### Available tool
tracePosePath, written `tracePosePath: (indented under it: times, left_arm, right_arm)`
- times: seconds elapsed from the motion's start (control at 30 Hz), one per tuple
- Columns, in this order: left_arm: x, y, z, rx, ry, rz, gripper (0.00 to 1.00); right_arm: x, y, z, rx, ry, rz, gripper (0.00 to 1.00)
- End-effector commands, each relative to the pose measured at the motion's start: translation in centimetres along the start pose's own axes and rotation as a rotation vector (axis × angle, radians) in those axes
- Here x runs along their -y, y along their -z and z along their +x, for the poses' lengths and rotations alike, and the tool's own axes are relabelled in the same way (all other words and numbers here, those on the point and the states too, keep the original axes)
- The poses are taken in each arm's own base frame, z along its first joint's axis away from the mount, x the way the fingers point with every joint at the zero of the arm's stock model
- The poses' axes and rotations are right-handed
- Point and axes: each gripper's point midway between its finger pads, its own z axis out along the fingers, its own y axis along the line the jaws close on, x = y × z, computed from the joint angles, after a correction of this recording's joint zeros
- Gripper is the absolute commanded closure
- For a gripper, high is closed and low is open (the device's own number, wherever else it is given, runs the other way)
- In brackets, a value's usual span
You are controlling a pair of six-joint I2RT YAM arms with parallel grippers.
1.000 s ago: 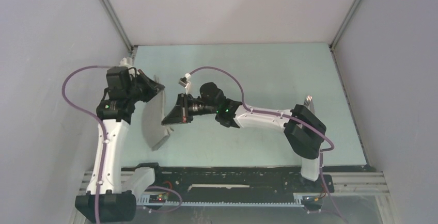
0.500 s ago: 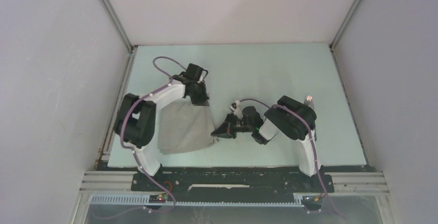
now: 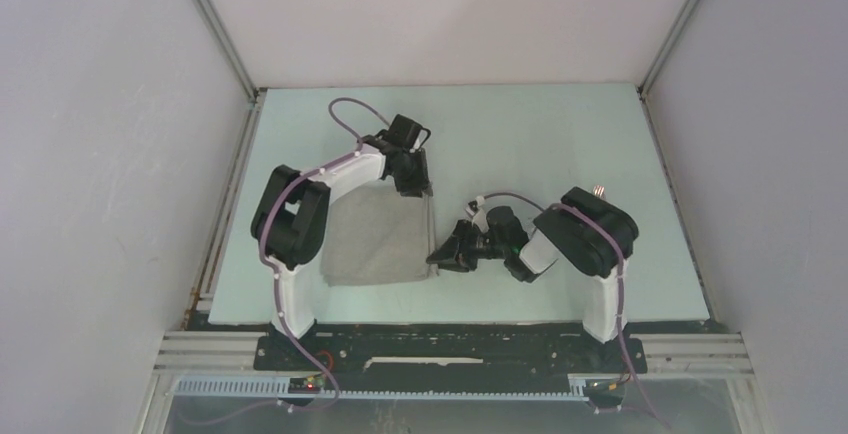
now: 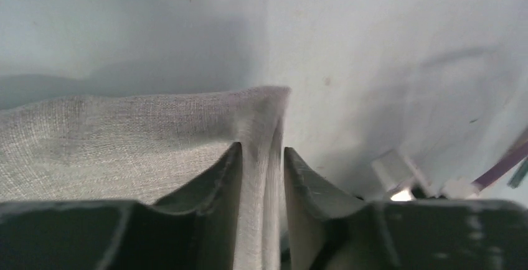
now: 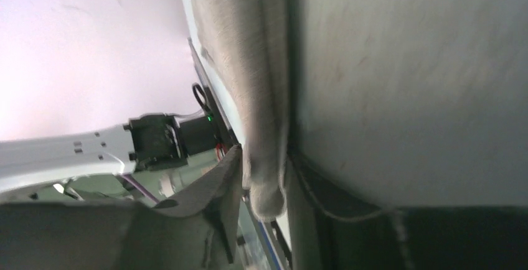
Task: Fold the napkin into a case and place the utensils inside
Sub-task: Turn over the upper triangle folded napkin at the center of the board, then smooth out the lower triangle-folded napkin at the center of the board.
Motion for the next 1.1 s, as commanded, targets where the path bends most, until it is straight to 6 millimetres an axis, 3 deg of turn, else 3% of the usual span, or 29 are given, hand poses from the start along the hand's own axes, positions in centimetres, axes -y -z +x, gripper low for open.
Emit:
tracePosePath:
  times: [0.0,0.1,0.23,0.47,0.6,0.73,1.07]
  left_arm:
    - [3.5,4.6,-4.8,0.162,-0.058,0.115,0.53]
    - [3.7,7.9,-4.0,0.178,-0.111,0.144,0.35]
    - [2.3,10.7,-1.2,0.176,-0.145,0.153,0.25]
    - [0.1,12.4,6.4,0.118,-0.185,0.161,0.2]
    - [-0.7,12.6,10.2,0.097,-0.23,0.132,0.19]
    - [-0.8,11.6,12.8,0.055,-0.238,0.136,0.25]
    - [0.5,10.0,14.0,0.008,-0.252,0.158,0.21]
  right_arm:
    - [0.7,2.3,1.2,-0.042,0.101,0.155,0.5]
    - [1.8,4.3,1.5,-0.045,0.152,0.293,0.34]
    - [0.8,5.9,0.9,-0.022,0.202,0.345,0.32]
    - [-0.5,6.1,1.1,-0.05,0.217,0.33,0.33]
    - [-0.4,5.7,1.7,-0.076,0.204,0.321,0.34]
    - [-0.7,4.9,2.4,-0.095,0.186,0.297,0.38]
    - [-0.8,3.5,3.1,-0.142,0.151,0.26,0.34]
